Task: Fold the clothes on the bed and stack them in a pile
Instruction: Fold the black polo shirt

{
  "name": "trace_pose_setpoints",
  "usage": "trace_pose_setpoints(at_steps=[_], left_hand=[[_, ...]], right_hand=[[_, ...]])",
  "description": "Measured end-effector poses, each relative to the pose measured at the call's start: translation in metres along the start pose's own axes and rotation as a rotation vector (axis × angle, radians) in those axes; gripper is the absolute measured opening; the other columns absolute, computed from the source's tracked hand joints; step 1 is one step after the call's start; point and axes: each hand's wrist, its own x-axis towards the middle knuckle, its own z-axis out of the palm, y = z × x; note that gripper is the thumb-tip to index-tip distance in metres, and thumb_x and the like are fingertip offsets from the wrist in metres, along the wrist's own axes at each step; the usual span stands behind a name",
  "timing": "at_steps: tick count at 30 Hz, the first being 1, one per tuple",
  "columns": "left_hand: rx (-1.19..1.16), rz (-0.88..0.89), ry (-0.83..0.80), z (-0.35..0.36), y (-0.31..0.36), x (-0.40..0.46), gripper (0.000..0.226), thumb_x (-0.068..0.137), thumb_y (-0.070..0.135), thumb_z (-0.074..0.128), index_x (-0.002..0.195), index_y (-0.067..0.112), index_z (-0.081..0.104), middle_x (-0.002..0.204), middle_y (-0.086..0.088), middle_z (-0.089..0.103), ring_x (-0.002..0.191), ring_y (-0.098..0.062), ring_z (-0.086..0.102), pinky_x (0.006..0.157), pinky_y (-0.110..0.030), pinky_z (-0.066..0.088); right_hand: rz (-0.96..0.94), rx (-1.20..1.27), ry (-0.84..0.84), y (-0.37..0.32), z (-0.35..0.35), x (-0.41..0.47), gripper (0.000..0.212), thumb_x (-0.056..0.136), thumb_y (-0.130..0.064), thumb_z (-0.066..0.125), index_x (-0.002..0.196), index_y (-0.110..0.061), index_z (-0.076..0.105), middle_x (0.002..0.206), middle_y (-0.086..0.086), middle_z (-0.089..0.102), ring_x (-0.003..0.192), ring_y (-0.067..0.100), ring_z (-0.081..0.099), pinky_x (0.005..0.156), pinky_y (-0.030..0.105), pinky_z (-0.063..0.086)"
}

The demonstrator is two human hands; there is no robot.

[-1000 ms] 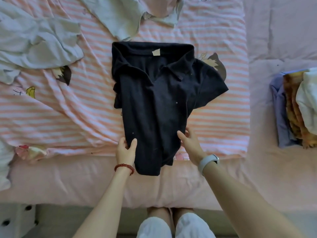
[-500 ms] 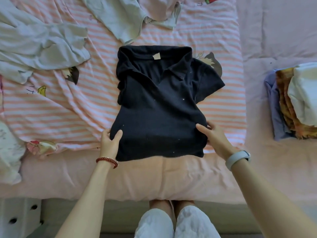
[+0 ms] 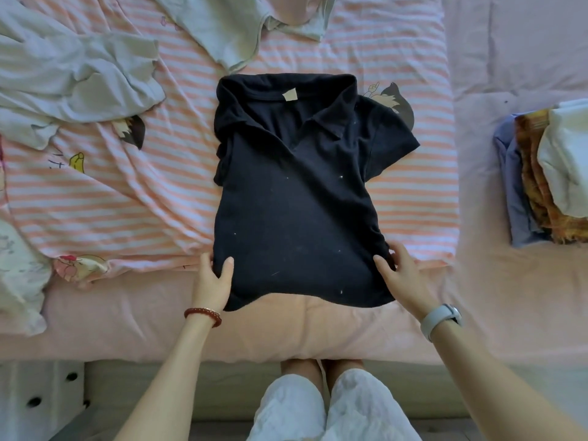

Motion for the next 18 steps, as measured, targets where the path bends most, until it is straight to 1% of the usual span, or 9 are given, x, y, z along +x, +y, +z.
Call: trace_pose_setpoints(at_steps=[2, 4, 6, 8, 9, 11, 13, 16, 18], left_hand=[[0.041, -0.03, 0.022, 0.007, -0.005, -0.007, 0.026, 0.093, 0.027, 0.053, 0.111, 0.012, 0.042, 0.104, 0.0, 0.052, 0.097, -0.024, 0.052, 0.078, -0.03, 0.037], [0.148, -0.102, 0.033, 0.014, -0.009, -0.011, 0.033, 0.092, 0.029, 0.053, 0.116, 0.009, 0.041, 0.108, -0.005, 0.055, 0.101, -0.031, 0.054, 0.077, -0.032, 0.039], [0.254, -0.176, 0.001, 0.019, -0.013, -0.013, 0.047, 0.09, 0.029, 0.055, 0.128, 0.01, 0.036, 0.125, -0.012, 0.05, 0.11, -0.035, 0.052, 0.084, -0.038, 0.043], [0.273, -0.195, -0.022, 0.021, -0.011, -0.012, 0.06, 0.088, 0.028, 0.059, 0.138, 0.012, 0.029, 0.138, -0.014, 0.038, 0.123, -0.034, 0.042, 0.097, -0.044, 0.039], [0.261, -0.167, 0.0, 0.021, -0.008, -0.009, 0.06, 0.088, 0.027, 0.06, 0.138, 0.012, 0.03, 0.139, -0.014, 0.037, 0.125, -0.033, 0.039, 0.099, -0.044, 0.037], [0.216, -0.068, 0.082, 0.018, 0.003, 0.0, 0.049, 0.088, 0.025, 0.058, 0.131, 0.011, 0.04, 0.133, -0.013, 0.042, 0.123, -0.03, 0.04, 0.099, -0.042, 0.036], [0.15, 0.009, 0.135, 0.013, 0.02, 0.012, 0.04, 0.089, 0.023, 0.056, 0.125, 0.009, 0.046, 0.126, -0.012, 0.047, 0.116, -0.027, 0.045, 0.096, -0.037, 0.038], [0.077, 0.084, 0.192, 0.006, 0.05, 0.037, 0.034, 0.093, 0.019, 0.05, 0.125, 0.007, 0.049, 0.123, -0.01, 0.051, 0.102, -0.017, 0.05, 0.086, -0.026, 0.038], [0.022, 0.096, 0.215, 0.001, 0.07, 0.056, 0.034, 0.094, 0.02, 0.047, 0.126, 0.008, 0.05, 0.126, -0.009, 0.052, 0.1, -0.013, 0.05, 0.087, -0.024, 0.039]], right_hand=[[0.01, -0.031, 0.033, 0.007, 0.0, -0.002, 0.022, 0.092, -0.019, 0.055, 0.113, -0.02, 0.048, 0.091, -0.005, 0.056, 0.081, 0.005, 0.053, 0.066, 0.018, 0.039], [0.084, -0.117, 0.016, 0.017, 0.0, -0.002, 0.025, 0.091, -0.017, 0.053, 0.116, -0.015, 0.049, 0.089, -0.003, 0.056, 0.077, 0.012, 0.054, 0.063, 0.024, 0.039], [0.18, -0.197, -0.009, 0.029, 0.001, -0.003, 0.03, 0.091, -0.011, 0.049, 0.121, -0.009, 0.05, 0.091, 0.003, 0.06, 0.076, 0.018, 0.055, 0.063, 0.029, 0.04], [0.237, -0.258, 0.017, 0.034, 0.002, -0.003, 0.037, 0.09, -0.008, 0.047, 0.127, -0.006, 0.047, 0.103, 0.01, 0.06, 0.087, 0.023, 0.054, 0.072, 0.031, 0.04], [0.233, -0.282, 0.05, 0.034, 0.002, -0.002, 0.04, 0.089, -0.007, 0.046, 0.129, -0.004, 0.045, 0.113, 0.013, 0.058, 0.094, 0.026, 0.054, 0.077, 0.032, 0.041], [0.188, -0.323, 0.121, 0.026, 0.004, 0.003, 0.044, 0.087, -0.005, 0.045, 0.131, -0.004, 0.044, 0.129, 0.017, 0.048, 0.11, 0.03, 0.05, 0.085, 0.034, 0.041], [0.134, -0.324, 0.179, 0.01, 0.007, 0.011, 0.046, 0.087, -0.007, 0.043, 0.133, -0.006, 0.042, 0.134, 0.015, 0.042, 0.118, 0.029, 0.046, 0.091, 0.035, 0.04], [-0.022, -0.329, 0.259, -0.028, 0.014, 0.027, 0.042, 0.088, -0.008, 0.044, 0.131, -0.006, 0.044, 0.13, 0.013, 0.046, 0.118, 0.028, 0.045, 0.094, 0.036, 0.039], [-0.176, -0.342, 0.327, -0.056, 0.02, 0.038, 0.039, 0.087, -0.003, 0.046, 0.126, -0.003, 0.048, 0.121, 0.015, 0.05, 0.111, 0.029, 0.048, 0.089, 0.035, 0.039]])
